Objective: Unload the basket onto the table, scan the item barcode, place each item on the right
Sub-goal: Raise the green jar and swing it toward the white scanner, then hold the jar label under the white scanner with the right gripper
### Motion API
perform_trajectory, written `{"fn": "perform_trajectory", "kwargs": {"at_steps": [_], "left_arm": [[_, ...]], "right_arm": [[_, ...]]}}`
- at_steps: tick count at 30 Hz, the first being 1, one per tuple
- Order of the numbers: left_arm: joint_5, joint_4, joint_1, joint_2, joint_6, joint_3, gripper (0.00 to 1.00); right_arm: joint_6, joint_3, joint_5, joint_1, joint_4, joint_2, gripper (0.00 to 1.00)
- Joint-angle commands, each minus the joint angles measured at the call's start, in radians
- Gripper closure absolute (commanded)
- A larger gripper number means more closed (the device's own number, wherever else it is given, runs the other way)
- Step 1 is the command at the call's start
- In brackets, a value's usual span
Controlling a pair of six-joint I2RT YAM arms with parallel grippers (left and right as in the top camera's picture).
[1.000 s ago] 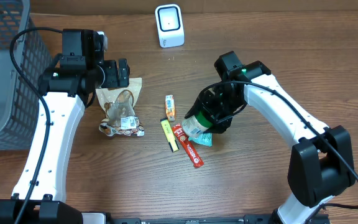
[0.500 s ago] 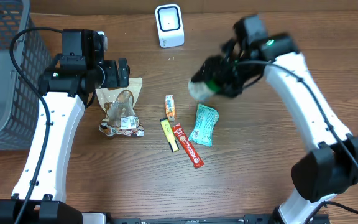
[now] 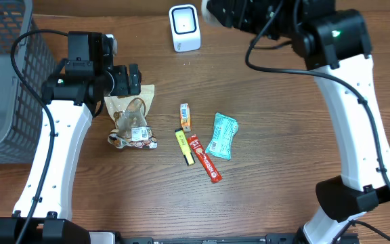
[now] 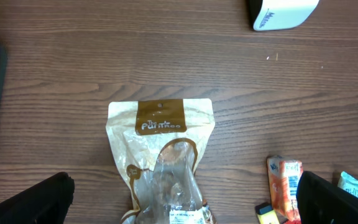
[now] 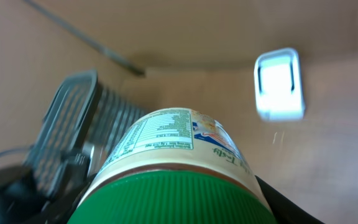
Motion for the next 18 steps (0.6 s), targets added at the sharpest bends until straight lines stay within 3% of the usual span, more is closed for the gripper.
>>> {"fn": "perform_trajectory", "kwargs": {"at_steps": [1,6,18], "left_arm": [[0.004,0.003,-0.002,0.007,-0.006,0.006,0.0],[0.004,0.003,0.0,0.006,-0.006,0.006,0.0],[0.004,0.003,-0.002,0.007,-0.006,0.006,0.0]], "right_arm": [[-0.055,0.004,0.191,0.055,0.088,0.032,0.96],[-0.06,0.002,0.319,0.098,0.201,0.131,0.96],[-0.182,-0.002,0.326,0.099,0.528,0.468,0.96]]}}
